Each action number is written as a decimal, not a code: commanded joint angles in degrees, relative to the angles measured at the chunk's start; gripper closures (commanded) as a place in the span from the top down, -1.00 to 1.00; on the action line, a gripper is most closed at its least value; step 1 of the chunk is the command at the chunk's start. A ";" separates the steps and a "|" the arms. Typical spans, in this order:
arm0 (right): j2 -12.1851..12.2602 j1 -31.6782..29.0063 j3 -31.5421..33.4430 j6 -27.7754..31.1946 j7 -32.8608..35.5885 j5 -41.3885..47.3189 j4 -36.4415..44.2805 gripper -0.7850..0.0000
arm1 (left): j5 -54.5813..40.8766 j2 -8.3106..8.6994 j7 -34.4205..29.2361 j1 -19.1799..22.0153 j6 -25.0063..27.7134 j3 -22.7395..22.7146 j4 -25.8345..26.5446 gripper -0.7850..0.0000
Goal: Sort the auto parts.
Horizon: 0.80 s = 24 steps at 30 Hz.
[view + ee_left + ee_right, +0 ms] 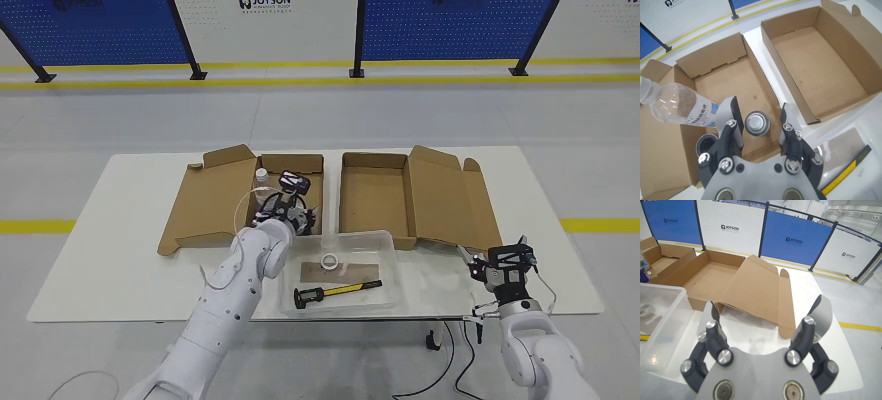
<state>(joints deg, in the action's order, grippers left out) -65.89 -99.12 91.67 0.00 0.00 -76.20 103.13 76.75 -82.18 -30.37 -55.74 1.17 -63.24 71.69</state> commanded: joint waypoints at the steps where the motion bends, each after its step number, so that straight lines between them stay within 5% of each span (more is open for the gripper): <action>1: 0.00 0.00 0.00 0.00 0.00 0.00 0.00 1.00 | 0.47 0.32 -0.56 -1.57 -0.04 -0.87 3.70 0.19; 13: 0.00 0.00 0.00 0.00 0.00 0.00 0.00 1.00 | 2.67 1.97 -5.89 -12.35 1.76 -4.69 25.95 0.28; 24: 0.00 0.00 0.00 0.00 0.00 0.00 0.00 1.00 | 5.07 3.06 -2.55 -25.46 -5.05 -10.84 39.45 0.36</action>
<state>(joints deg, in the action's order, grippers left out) -65.89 -99.12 91.67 0.00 0.00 -76.20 103.13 81.97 -79.20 -33.44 -79.65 -3.12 -73.32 110.16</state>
